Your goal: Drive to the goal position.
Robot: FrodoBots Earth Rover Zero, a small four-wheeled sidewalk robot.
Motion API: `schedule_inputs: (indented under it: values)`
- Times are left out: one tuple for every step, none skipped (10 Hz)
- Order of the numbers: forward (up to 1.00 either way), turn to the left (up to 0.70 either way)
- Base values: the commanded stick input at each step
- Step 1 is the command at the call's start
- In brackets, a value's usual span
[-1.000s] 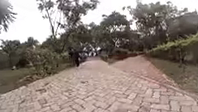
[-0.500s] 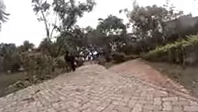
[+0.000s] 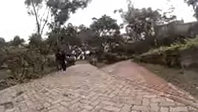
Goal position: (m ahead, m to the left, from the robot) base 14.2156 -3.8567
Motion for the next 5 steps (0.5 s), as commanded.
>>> schedule_inputs:
  values:
    - [0.7,0.0]
    - [0.7,0.0]
    - [0.7,0.0]
    - [0.7,0.0]
    - [0.7,0.0]
